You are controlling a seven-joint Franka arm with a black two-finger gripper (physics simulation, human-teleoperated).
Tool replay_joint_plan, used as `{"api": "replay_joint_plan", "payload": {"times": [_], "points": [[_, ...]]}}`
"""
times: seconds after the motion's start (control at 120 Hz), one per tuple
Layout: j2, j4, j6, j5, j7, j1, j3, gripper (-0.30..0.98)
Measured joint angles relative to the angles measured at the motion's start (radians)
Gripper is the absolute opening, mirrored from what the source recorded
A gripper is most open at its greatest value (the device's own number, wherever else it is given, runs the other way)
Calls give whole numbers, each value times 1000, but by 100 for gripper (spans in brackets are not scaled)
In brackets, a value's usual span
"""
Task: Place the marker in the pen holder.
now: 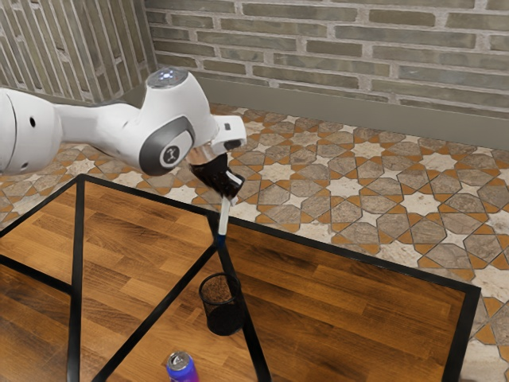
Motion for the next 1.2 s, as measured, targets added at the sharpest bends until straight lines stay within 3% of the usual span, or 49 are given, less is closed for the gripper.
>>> {"api": "replay_joint_plan", "payload": {"times": [0.175, 0.533, 0.725, 0.85, 0.908, 1.05, 1.2], "points": [[22, 1, 1, -5, -4, -29, -6, -8], [-113, -116, -92, -10, -5, -35, -78, -8], [-127, -213, -130, -15, -5, -90, -91, -8], [-110, -229, -147, -34, 17, -101, -89, 19], [-119, -164, -187, -36, 32, -88, -85, 31], [-125, 245, -484, -33, 95, -58, -49, 49], [-130, 332, -708, -35, 186, -7, -4, 59]]}}
